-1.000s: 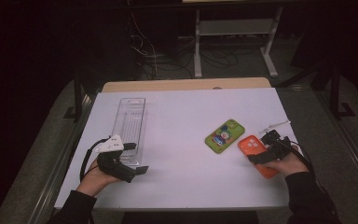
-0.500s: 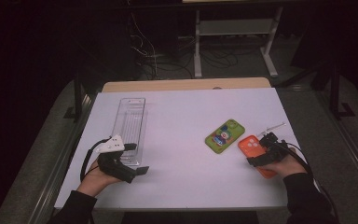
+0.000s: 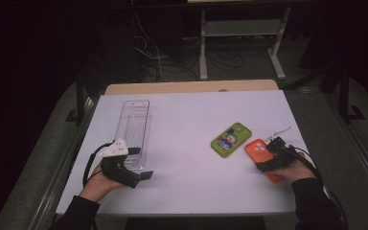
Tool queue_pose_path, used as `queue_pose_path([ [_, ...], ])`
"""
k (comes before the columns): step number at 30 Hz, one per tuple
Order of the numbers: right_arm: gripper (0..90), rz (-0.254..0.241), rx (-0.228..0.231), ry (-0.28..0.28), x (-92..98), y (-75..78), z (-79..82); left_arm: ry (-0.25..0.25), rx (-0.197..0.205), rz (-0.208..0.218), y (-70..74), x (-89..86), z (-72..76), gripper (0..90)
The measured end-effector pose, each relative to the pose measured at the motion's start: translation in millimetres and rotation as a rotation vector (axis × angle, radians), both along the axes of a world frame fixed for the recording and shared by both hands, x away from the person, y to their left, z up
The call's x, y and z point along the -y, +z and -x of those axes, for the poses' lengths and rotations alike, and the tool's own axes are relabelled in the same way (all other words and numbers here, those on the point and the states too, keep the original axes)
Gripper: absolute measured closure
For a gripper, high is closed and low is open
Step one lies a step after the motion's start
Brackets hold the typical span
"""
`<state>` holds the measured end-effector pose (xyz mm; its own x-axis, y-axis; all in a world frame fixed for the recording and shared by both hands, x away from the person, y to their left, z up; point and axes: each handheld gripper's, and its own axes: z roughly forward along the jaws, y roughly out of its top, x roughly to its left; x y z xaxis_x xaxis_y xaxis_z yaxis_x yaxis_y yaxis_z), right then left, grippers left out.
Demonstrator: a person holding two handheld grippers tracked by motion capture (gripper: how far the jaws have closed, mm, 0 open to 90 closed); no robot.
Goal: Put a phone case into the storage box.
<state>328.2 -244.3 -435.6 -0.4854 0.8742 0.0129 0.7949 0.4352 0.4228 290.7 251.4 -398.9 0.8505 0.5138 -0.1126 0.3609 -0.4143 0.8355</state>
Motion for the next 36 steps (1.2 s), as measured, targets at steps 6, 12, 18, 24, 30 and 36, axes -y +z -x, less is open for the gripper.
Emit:
queue_pose_path([
  [6,12.9,0.001,-0.002,-0.002,0.2,-0.8,-0.1,0.001,-0.003,0.001,-0.2,0.3,0.3,0.0],
  [12,14.2,0.004,-0.012,-0.011,-0.5,-0.4,-0.8,-0.003,-0.002,-0.002,-0.6,2.4,0.9,0.0],
  [18,14.7,0.0,-0.014,-0.012,-0.2,-0.3,-1.3,-0.005,0.0,-0.004,-0.6,2.2,0.2,0.0],
  [24,14.8,-0.007,-0.009,0.007,1.6,1.3,-1.9,0.003,-0.003,-0.003,1.1,0.1,-0.9,0.0],
  [30,14.8,-0.017,-0.002,0.023,0.4,10.8,-3.5,0.008,-0.002,0.003,1.7,-2.4,-2.4,0.0],
  [36,14.8,-0.051,0.023,0.044,0.9,26.4,-9.5,0.013,-0.008,0.019,2.8,-2.2,-3.2,0.0],
])
